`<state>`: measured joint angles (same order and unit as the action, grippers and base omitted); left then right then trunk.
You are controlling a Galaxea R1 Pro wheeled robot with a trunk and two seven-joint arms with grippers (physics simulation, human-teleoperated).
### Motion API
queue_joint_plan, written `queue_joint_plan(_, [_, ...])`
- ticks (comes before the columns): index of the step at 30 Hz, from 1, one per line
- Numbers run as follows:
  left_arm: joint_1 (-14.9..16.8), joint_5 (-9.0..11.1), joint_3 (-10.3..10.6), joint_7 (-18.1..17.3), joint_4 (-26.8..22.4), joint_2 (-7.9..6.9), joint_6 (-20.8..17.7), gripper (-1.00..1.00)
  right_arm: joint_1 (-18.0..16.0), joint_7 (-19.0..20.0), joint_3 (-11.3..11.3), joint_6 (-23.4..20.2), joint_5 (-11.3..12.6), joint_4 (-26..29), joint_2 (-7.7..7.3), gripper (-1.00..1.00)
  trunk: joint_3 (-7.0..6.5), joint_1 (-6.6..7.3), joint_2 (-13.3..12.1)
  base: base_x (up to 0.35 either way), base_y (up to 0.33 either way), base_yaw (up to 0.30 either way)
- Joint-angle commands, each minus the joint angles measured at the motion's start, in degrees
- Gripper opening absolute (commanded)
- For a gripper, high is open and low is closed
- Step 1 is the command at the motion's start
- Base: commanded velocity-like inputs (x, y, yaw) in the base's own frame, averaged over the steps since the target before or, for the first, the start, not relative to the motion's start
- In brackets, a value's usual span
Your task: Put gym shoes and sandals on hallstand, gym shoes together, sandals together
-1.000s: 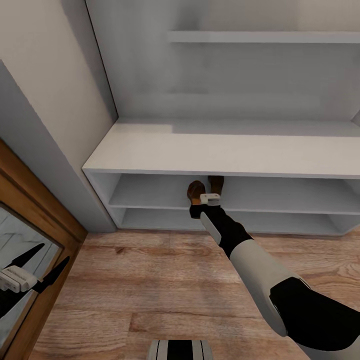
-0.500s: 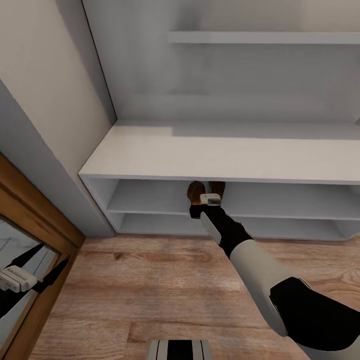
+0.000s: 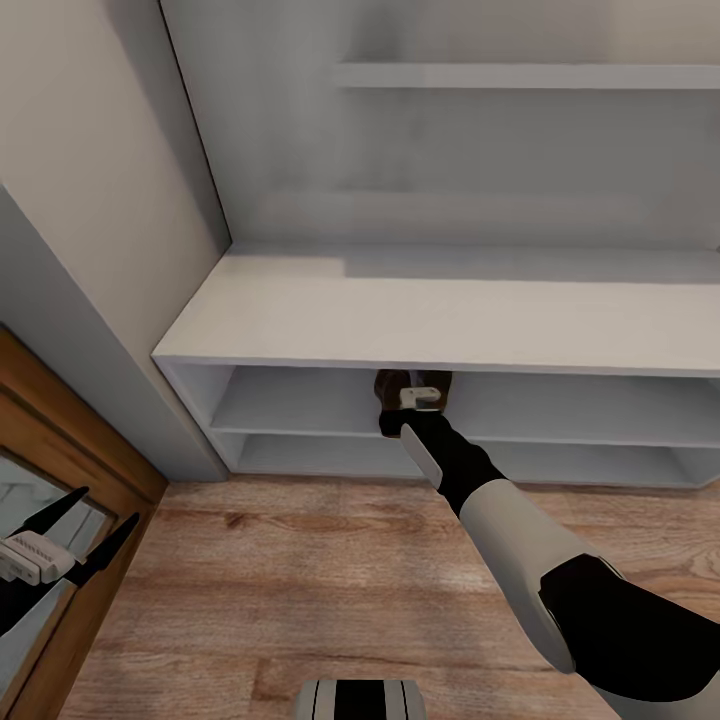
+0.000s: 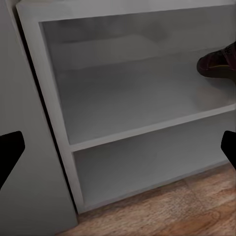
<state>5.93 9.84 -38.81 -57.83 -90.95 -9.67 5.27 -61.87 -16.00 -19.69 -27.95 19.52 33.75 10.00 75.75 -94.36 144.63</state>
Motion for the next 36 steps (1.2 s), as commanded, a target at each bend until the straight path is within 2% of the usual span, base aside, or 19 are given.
queue_joint_plan(1, [0.0,0.0,0.0,0.0,0.0,0.0,0.0,1.0,0.0,0.0,0.0,0.0,0.0,0.0,0.0,-1.0,0.0,0.0,0.0,0.011,0.0,0.0])
queue_joint_plan(28, [0.0,0.0,0.0,0.0,0.0,0.0,0.0,1.0,0.0,0.0,0.0,0.0,0.0,0.0,0.0,-1.0,0.0,0.0,0.0,0.003,0.0,0.0])
queue_joint_plan(36, [0.0,0.0,-0.1,0.0,0.0,0.0,0.0,1.0,0.0,0.0,0.0,0.0,0.0,0.0,0.0,-1.0,0.0,0.0,0.0,0.151,-0.058,0.0])
